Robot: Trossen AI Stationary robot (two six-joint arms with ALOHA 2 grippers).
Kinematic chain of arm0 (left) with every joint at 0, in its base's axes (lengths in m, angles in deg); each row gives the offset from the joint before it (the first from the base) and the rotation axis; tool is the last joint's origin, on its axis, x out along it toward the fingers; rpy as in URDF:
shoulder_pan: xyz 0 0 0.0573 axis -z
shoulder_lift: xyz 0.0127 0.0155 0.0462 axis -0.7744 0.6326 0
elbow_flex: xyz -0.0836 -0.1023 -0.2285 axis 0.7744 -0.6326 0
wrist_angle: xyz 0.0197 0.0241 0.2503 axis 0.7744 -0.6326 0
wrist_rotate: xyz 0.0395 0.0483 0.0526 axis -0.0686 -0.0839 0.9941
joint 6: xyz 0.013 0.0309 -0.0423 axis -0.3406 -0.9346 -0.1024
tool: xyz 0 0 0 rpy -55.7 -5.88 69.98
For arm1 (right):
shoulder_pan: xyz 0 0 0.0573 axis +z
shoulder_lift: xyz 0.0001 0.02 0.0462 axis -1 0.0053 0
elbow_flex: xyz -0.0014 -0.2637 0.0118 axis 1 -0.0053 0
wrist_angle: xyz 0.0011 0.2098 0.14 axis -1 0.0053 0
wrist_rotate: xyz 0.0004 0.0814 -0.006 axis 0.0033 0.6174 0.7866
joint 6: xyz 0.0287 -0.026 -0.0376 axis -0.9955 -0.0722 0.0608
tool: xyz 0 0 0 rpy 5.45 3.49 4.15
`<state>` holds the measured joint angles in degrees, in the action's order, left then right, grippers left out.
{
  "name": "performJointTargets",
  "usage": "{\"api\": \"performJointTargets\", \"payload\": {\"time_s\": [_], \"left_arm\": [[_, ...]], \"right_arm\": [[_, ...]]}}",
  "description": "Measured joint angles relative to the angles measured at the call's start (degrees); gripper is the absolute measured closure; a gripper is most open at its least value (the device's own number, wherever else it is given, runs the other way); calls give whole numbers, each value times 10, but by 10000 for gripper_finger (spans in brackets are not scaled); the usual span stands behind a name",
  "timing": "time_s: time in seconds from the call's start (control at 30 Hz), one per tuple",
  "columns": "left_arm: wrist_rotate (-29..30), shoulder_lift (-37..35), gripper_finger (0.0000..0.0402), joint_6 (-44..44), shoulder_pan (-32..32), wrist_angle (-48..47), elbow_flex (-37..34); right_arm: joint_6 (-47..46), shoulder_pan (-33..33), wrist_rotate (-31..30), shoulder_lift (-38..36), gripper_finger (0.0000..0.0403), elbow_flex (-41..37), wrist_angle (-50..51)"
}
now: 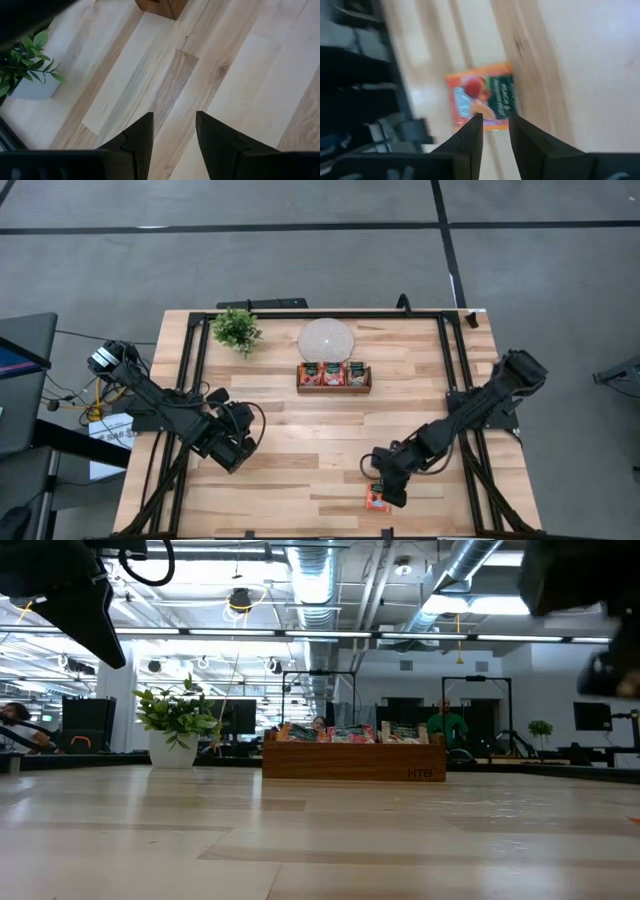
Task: Pick & Place Tea
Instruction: Put the orange tea bag into the left section of the wooden organizer
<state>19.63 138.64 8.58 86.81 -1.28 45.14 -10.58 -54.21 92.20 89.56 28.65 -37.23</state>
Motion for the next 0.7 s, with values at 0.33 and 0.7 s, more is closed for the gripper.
{"api": "performJointTargets", "payload": {"time_s": [0.33,0.7], "left_arm": [[7,0,261,0,0,-10,0],[8,0,261,0,0,-12,0]], "right_arm": [[0,-4,21,103,317,51,34],[4,-4,-2,154,317,92,93]]}}
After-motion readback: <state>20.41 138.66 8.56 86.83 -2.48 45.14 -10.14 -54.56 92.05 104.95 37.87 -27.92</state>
